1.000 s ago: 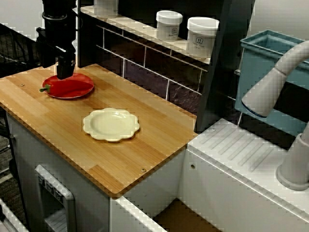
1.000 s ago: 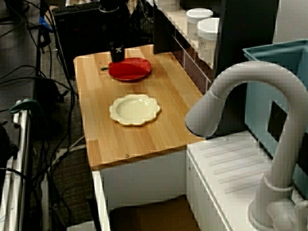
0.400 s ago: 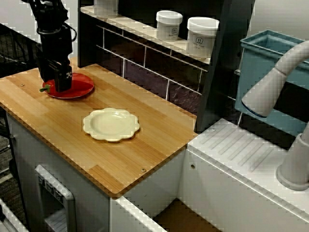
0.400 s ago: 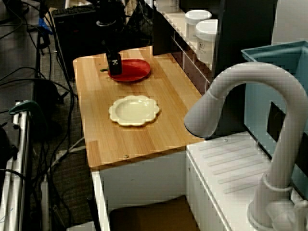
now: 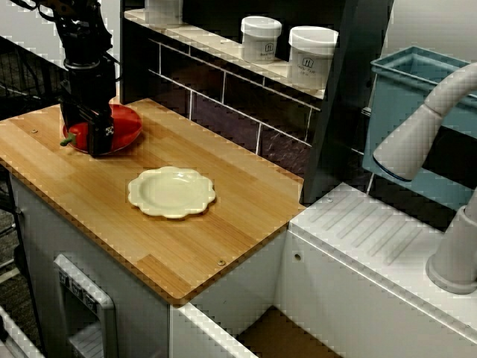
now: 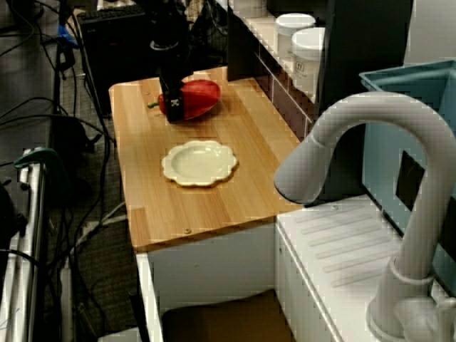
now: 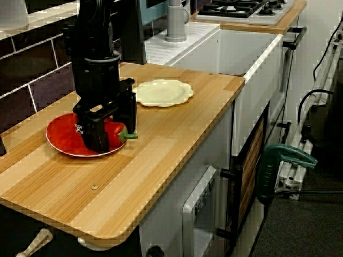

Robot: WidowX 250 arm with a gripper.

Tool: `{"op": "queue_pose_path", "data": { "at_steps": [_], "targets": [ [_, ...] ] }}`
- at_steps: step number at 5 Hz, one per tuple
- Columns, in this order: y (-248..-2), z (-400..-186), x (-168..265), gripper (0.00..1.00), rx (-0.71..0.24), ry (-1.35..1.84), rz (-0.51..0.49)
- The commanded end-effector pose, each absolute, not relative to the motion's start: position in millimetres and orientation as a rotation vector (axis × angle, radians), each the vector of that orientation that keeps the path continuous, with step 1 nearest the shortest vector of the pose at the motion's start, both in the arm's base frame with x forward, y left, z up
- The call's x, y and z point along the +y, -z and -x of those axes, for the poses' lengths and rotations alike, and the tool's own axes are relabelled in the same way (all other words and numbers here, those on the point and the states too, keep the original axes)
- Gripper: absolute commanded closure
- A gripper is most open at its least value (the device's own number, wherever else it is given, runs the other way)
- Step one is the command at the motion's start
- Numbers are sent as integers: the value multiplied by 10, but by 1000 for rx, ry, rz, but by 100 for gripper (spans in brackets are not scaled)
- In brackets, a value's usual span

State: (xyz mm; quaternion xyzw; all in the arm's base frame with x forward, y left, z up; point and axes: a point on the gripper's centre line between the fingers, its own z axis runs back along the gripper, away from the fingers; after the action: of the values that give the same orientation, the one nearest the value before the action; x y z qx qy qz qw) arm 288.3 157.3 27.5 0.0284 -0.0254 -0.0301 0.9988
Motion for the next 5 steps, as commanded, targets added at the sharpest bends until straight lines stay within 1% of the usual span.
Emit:
{"op": "queue_pose_path", "data": {
  "at_steps": [1,2,3,4,5],
  "targets": [
    [-357,-2955,1593,100,-52,70,-78],
    [-484,-2974,1582,100,-50,66,-58],
    [-691,-2956,1530,100,-61,78,-34],
    [-950,-2883,1336,100,-83,115,-23],
    [-1146,-2771,1026,100,-94,165,-40]
  ]
}}
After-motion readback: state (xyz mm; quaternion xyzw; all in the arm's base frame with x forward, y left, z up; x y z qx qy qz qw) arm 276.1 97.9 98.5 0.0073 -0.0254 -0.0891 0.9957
